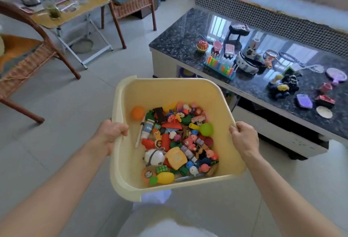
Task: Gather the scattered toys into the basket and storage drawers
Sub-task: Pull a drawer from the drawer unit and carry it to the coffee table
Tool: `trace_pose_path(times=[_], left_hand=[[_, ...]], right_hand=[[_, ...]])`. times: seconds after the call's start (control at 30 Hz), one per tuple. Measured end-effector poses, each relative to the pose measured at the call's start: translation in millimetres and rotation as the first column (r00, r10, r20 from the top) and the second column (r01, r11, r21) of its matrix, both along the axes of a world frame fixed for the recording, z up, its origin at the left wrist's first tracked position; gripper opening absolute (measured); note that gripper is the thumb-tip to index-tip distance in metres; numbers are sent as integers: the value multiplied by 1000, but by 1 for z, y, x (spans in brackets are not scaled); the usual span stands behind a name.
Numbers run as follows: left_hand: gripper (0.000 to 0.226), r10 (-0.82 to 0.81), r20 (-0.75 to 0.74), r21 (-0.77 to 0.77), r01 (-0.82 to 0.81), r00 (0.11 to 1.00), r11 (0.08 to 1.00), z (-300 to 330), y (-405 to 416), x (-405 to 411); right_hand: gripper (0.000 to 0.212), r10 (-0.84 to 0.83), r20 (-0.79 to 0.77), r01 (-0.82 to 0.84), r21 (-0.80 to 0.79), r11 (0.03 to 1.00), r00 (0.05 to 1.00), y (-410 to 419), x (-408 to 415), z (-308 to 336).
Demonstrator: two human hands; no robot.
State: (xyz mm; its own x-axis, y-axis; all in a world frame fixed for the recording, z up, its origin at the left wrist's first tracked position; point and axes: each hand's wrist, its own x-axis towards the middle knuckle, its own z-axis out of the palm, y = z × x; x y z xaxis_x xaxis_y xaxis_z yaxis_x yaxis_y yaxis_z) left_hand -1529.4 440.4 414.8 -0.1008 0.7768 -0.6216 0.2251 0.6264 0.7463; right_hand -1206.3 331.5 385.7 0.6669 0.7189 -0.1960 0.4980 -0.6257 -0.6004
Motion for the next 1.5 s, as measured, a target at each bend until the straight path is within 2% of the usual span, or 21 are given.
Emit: trace_pose_path(times=[0.17,0.3,0.47,0.7,0.87,0.97,1.1,1.23,1.4,1.5], left_hand=[[25,-16,21,-6,16,1000,1000,-7,120,27],[31,-43,11,-3,43,999,999,0,206,45],[31,-44,12,50,43,999,998,2,289,70],[23,114,0,11,-114,994,993,-25,391,121],[31,255,10,2,-255,967,967,-44,452,163],[33,302,2,5,-302,953,953,-53,484,188],[42,334,-30,3,-334,942,943,-72,526,211],[39,328,-59,-5,-329,943,944,-94,575,225],[40,284,-89,-39,-288,955,957,-120,623,236],[39,228,-109,-30,-233,968,972,-129,652,244]], right_hand=[[18,-56,-11,56,-24,998,998,106,20,-8],[16,-65,-27,65,-21,998,998,183,35,-1],[24,-58,-53,55,-44,997,997,258,58,-3],[17,70,-97,-77,-74,994,993,405,125,-21],[17,162,-163,-189,-167,968,973,515,176,-42],[20,155,-202,-194,-190,962,967,570,199,-53],[18,114,-257,-187,-280,941,960,626,217,-68],[17,57,-272,-144,-313,939,961,665,229,-86],[18,17,-296,-116,-319,941,955,692,239,-107],[21,-13,-313,-70,-253,965,950,695,248,-112]])
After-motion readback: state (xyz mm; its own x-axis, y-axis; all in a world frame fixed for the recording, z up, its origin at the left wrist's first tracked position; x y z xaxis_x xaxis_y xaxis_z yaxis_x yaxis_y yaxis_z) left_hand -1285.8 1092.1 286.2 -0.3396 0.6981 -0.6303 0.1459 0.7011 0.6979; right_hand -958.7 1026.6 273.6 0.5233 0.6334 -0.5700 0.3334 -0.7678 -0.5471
